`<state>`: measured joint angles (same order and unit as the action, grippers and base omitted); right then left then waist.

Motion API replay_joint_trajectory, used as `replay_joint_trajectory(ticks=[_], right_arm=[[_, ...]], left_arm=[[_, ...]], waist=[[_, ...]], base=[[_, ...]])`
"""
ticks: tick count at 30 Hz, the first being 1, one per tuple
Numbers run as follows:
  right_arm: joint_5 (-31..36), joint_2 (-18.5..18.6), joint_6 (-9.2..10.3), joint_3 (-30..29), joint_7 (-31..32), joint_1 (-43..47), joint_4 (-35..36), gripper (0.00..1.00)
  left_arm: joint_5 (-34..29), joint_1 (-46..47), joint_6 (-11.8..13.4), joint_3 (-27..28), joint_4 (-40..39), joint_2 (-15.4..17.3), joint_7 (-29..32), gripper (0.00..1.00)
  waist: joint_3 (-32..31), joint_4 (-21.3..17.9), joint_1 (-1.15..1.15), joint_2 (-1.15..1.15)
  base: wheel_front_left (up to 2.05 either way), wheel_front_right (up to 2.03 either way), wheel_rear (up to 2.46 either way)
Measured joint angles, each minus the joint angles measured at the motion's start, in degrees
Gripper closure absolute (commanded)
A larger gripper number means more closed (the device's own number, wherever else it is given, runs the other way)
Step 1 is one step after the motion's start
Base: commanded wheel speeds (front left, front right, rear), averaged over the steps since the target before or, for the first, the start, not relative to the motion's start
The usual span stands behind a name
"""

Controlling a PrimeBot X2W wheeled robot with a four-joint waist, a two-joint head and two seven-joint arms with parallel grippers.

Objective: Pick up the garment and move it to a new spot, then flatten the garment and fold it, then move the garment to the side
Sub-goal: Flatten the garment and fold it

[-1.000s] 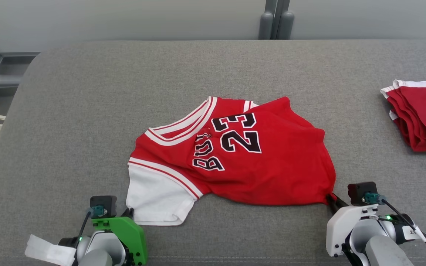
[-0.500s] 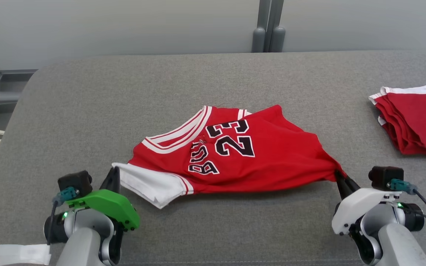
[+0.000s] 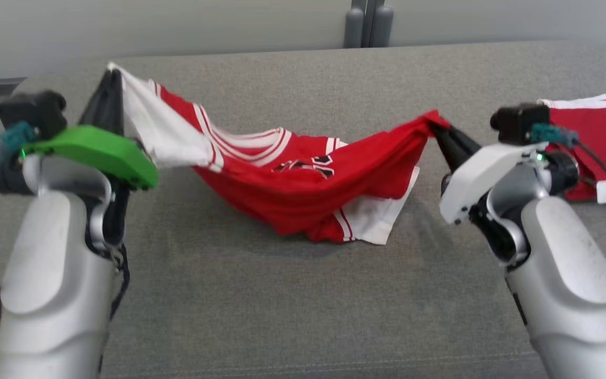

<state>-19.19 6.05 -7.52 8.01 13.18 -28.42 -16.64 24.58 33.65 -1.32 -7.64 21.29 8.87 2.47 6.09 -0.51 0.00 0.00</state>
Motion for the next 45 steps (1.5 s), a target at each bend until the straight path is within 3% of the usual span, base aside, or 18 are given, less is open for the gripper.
replay_joint_trajectory(ticks=[5, 12, 23, 32, 39, 45], right_arm=[[-0.2, 2.4, 0.02, 2.3, 0.0, -10.3, -3.7, 1.0], [-3.3, 1.7, 0.03, 3.1, -0.7, -25.1, -10.9, 1.0], [0.7, -0.6, 0.03, -1.4, -12.3, -46.3, -22.3, 1.0], [7.8, -1.7, 0.03, -8.9, -24.9, -58.5, -29.6, 1.0], [13.7, -2.7, 0.02, -16.1, -28.0, -63.6, -29.4, 1.0], [17.5, -3.0, 0.02, -20.1, -28.2, -63.6, -21.4, 1.0]], left_arm=[[-1.2, 11.3, -1.4, -1.0, 0.1, 1.6, 1.3, 1.0], [-1.2, 27.4, -3.2, -0.8, 2.7, 3.4, 1.4, 1.0], [-1.4, 52.6, -4.6, 0.3, 6.8, 6.6, -2.1, 1.0], [-2.4, 66.6, -4.8, -0.3, 9.8, 6.1, -7.9, 1.0], [-2.9, 71.1, -5.3, -1.6, 12.6, 5.9, -14.0, 1.0], [0.0, 73.1, -5.5, 0.7, 12.3, 4.4, -16.6, 1.0]], waist=[[4.1, -0.8, 0.0, 0.0], [11.6, -2.0, 0.0, 0.0], [24.2, -5.4, 0.01, 0.0], [30.5, -8.9, 0.01, 0.0], [30.6, -10.2, 0.0, 0.0], [31.9, -10.0, 0.0, 0.0]], base=[[0.0, 0.0, 0.0], [0.0, 0.0, 0.0], [0.0, 0.0, 0.0], [0.0, 0.0, 0.0], [0.0, 0.0, 0.0], [0.0, 0.0, 0.0]])
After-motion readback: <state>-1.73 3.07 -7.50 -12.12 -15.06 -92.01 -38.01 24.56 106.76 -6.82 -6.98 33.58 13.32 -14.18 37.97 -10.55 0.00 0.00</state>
